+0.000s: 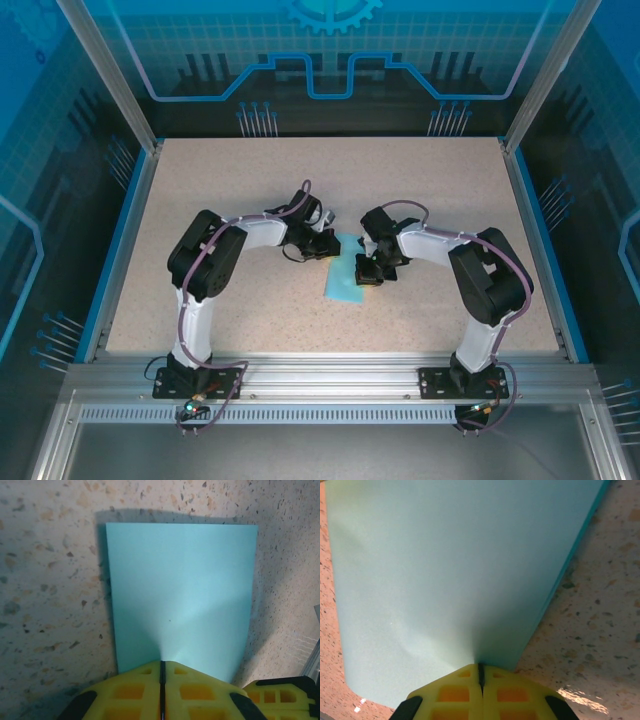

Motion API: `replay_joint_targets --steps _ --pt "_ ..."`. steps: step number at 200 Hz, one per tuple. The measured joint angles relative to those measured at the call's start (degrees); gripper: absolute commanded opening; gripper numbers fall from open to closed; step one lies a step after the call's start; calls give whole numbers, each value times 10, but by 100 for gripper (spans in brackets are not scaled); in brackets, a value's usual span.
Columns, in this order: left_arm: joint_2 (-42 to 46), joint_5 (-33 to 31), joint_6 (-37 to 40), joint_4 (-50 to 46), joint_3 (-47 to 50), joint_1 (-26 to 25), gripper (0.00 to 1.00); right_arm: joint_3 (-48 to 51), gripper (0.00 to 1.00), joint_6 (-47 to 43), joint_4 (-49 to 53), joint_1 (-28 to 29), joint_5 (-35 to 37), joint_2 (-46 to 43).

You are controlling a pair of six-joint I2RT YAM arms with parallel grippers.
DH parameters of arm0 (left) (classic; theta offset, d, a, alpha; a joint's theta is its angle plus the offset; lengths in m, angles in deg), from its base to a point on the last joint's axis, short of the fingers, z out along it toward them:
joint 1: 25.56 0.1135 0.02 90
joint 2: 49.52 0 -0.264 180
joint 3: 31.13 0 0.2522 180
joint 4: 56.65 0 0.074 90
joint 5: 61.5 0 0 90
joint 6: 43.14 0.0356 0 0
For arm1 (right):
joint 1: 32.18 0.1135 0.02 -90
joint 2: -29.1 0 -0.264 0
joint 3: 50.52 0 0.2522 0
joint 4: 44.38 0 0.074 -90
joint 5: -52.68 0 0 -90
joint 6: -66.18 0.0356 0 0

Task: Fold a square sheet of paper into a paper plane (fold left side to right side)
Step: Hold the square sheet of paper at the center of the table.

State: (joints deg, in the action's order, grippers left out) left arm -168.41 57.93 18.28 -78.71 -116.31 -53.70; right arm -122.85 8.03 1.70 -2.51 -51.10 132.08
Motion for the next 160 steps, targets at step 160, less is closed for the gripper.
replay_joint_targets --steps 160 --pt "0 -1 0 -19 -4 -4 10 -95 5 7 -132 -72 -83 54"
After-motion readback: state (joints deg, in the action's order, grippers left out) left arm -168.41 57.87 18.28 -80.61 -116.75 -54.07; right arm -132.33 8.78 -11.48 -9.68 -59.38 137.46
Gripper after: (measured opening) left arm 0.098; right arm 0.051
